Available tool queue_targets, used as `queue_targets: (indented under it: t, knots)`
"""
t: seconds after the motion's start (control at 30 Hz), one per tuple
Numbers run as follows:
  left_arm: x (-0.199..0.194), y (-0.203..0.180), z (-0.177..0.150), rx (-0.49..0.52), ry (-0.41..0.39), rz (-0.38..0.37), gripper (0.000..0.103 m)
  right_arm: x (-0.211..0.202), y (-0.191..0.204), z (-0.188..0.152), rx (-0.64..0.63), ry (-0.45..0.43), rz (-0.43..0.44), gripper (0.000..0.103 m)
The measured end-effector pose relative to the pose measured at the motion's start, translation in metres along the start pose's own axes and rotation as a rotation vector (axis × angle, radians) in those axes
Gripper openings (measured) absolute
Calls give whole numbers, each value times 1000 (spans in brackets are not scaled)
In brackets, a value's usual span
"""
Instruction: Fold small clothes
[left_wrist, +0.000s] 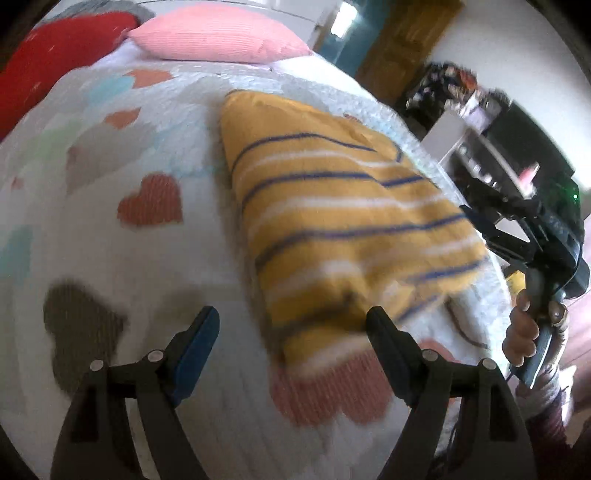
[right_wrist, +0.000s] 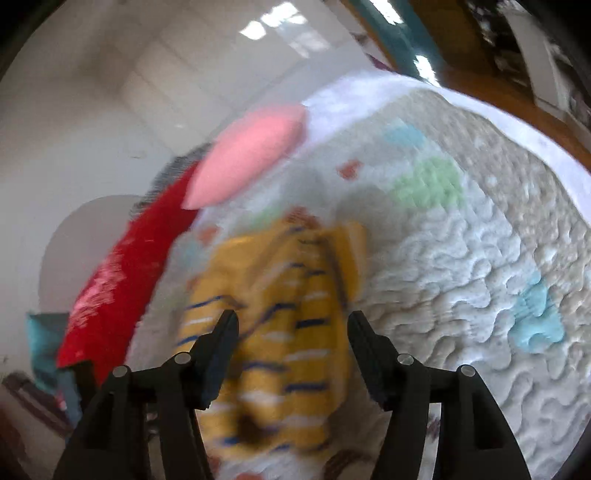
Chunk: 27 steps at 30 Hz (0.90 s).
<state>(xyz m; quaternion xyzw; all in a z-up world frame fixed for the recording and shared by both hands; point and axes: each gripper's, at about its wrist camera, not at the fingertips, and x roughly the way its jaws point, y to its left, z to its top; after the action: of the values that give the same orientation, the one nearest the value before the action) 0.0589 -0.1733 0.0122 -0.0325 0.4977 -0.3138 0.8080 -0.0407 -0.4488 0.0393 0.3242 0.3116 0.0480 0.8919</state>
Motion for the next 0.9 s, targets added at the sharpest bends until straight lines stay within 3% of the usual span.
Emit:
queue_targets:
  t: [0.13,0.23,0.37,0.47,0.57,0.6,0.67,0.73,0.83,0.9]
  knots:
    - [-16,3,-30,-69,-25,-16,81,1,25,-15,-79,54,42,64]
    - [-28,4,-50,-98,-32,-19,81,15,32,-18,-69,81,33,52]
    - [-44,2,-68,-88,-57,10,81,36,28,-6,-5,35,13,50]
    - [-52,3,-78,-101,-65,8,81,59,21,9,68,60,-6,50]
    - [-57,4,-88,-115,-73,4,81,76,26,14,35,87,-66,49]
    - [-58,5,-90,-118,-73,4,81,81,30,14,19,101,-67,45]
    - [-59,5,-93,-126,-67,1,81,86,35,15,-7,140,-49,12]
    - [-61,5,-96,-129,-65,3,81,77,34,17,-6,129,-17,8]
    - [-63,4,-95,-130,-73,4,81,47,30,23,4,44,2,8]
    - [-62,4,-95,-129,-71,4,81,33,25,25,-8,2,-65,8]
